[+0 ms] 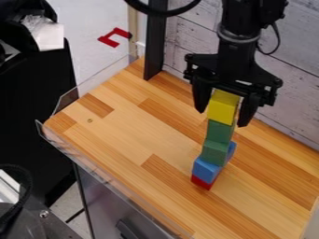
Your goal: Put the yellow cube on top of the green cube
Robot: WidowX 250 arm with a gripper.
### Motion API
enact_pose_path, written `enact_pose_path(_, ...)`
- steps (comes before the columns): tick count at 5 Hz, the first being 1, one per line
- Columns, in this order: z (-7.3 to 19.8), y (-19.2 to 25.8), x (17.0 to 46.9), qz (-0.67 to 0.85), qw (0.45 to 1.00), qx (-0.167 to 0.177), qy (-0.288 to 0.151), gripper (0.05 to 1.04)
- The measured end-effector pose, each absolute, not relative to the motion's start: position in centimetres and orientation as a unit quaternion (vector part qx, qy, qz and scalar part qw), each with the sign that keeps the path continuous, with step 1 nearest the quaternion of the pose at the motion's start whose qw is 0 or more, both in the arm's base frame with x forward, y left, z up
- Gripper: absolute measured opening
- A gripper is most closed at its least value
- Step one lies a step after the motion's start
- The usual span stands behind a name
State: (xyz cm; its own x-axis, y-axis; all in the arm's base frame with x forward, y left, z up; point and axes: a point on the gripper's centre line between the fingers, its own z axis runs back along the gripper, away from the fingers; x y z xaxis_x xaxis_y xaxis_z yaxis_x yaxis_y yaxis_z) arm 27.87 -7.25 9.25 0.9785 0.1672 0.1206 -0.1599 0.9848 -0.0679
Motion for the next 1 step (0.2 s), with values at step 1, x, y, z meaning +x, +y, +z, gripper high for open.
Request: enact_pose_path(1, 9.27, -7.29, 28.03, 0.088, 0.993, -0.031, -0.068, 1.0)
